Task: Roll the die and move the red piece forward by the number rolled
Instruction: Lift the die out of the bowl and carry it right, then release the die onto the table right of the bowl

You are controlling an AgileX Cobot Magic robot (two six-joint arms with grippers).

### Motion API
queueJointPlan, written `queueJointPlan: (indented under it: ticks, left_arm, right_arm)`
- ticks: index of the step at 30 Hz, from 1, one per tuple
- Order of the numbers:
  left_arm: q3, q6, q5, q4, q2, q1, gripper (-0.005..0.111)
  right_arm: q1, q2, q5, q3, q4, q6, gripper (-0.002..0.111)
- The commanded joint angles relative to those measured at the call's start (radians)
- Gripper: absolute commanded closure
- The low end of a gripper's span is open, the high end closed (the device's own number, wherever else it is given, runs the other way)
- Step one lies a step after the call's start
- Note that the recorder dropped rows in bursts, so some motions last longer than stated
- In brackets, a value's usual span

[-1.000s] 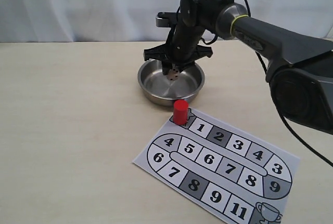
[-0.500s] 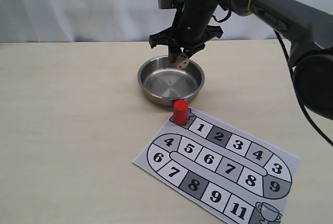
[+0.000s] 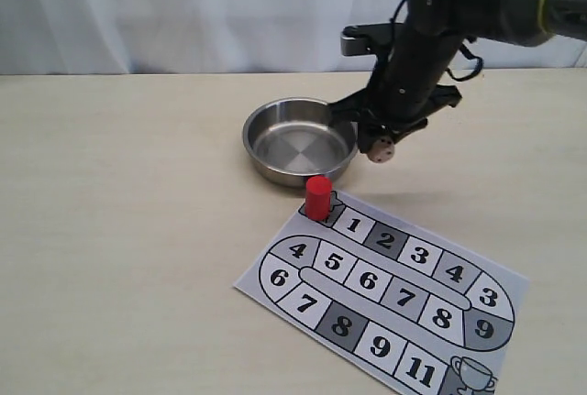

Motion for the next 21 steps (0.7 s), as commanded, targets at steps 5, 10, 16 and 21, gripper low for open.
queueJointPlan:
  ticks: [5,10,16,21]
  left_arm:
    - [0.002,-0.005,-0.005,-0.001,-0.001,0.000,0.107]
    - [0.002,-0.005,-0.005,-0.001,-0.001,0.000,0.107]
    - [0.002,-0.005,-0.010,0.001,-0.001,0.000,0.107]
    - [0.002,-0.005,-0.010,0.001,-0.001,0.000,0.107]
  right_arm:
    - [-0.147,-0.219,-0.111,0.333,-0.147,0.037,0.104]
    - [-0.247,-0.280,-0.200,0.461,-0.220,0.094,0.104]
    - [-0.342,-0.274,-0.312,0.531,-0.222,0.094,0.104]
    - [-0.402,-0.267,-0.381,0.531,-0.227,0.092,0.104]
